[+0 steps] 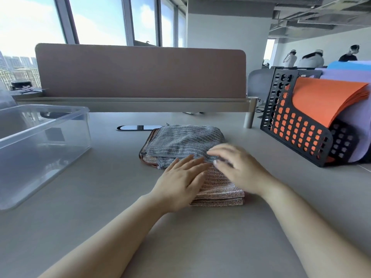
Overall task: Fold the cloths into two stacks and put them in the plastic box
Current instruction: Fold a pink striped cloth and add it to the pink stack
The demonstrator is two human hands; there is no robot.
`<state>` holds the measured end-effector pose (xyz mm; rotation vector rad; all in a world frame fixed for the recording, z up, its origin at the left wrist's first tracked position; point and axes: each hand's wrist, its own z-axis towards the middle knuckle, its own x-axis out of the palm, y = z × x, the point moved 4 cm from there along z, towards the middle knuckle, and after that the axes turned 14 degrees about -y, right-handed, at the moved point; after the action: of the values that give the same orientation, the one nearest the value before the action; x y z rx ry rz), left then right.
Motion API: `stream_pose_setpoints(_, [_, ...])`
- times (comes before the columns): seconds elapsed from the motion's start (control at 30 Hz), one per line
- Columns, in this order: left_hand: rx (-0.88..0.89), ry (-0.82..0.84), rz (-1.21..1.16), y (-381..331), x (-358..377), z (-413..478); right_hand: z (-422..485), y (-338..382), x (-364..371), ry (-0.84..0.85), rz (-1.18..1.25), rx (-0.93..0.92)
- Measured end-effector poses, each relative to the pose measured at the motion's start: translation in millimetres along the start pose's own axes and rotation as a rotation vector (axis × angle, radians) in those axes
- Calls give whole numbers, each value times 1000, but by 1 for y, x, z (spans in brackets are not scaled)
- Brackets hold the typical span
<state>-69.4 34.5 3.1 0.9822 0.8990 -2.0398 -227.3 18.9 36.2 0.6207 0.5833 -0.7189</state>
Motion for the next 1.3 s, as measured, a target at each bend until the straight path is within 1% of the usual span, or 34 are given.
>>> stream_pose_setpoints(0.03, [7, 36, 35, 1, 4, 1, -6, 2, 11, 151, -18, 12])
stream_pose_setpoints(0.1, [9, 173, 103, 6, 16, -3, -22, -6, 30, 474, -131, 97])
stream_pose_setpoints(0.13, [3, 235, 126, 10, 20, -5, -29, -10, 35, 576, -189, 122])
stream_pose_setpoints(0.17, [-3, 274, 139, 13, 23, -6, -33, -12, 38, 624, -229, 124])
stream_pose_setpoints(0.2, [-7, 292, 144, 15, 24, -7, -35, -12, 39, 636, -253, 115])
stream_pose_setpoints(0.33, [-2, 304, 167, 15, 24, -7, -37, -11, 39, 603, -292, 83])
stream_pose_setpoints(0.4, [6, 306, 176, 15, 23, -8, -37, -8, 39, 539, -269, 71])
stream_pose_setpoints(0.47, [4, 302, 203, 24, 18, -11, -34, -4, 39, 431, -203, 43])
stream_pose_setpoints(0.53, [-15, 286, 223, 41, 5, -16, -32, 2, 41, 375, -89, 38])
stream_pose_setpoints(0.67, [-72, 239, 166, 82, -29, -40, -30, 34, 61, 398, 82, 2])
stream_pose_setpoints(0.73, [-115, 216, 161, 101, -44, -51, -23, 57, 79, 418, 108, -30])
stream_pose_setpoints(0.8, [-204, 188, 134, 119, -60, -63, -15, 81, 100, 456, 112, -50])
stream_pose_setpoints(0.87, [-300, 102, 123, 138, -77, -74, -6, 103, 122, 491, 88, -67])
stream_pose_setpoints(0.93, [-370, -47, 170, 154, -93, -83, 3, 122, 141, 506, 63, -71])
stream_pose_setpoints(1.0, [-414, -165, 222, 166, -102, -89, 14, 138, 160, 502, 54, -68])
stream_pose_setpoints(1.07, [-413, -217, 226, 170, -103, -89, 25, 150, 178, 494, 61, -66])
stream_pose_setpoints(1.13, [-395, -205, 217, 170, -100, -87, 33, 161, 194, 470, 110, -84])
stream_pose_setpoints(1.2, [-410, -137, 200, 172, -95, -86, 38, 171, 204, 445, 178, -95])
stream_pose_setpoints(1.3, [-538, 0, 184, 179, -91, -93, 41, 177, 210, 435, 250, -80])
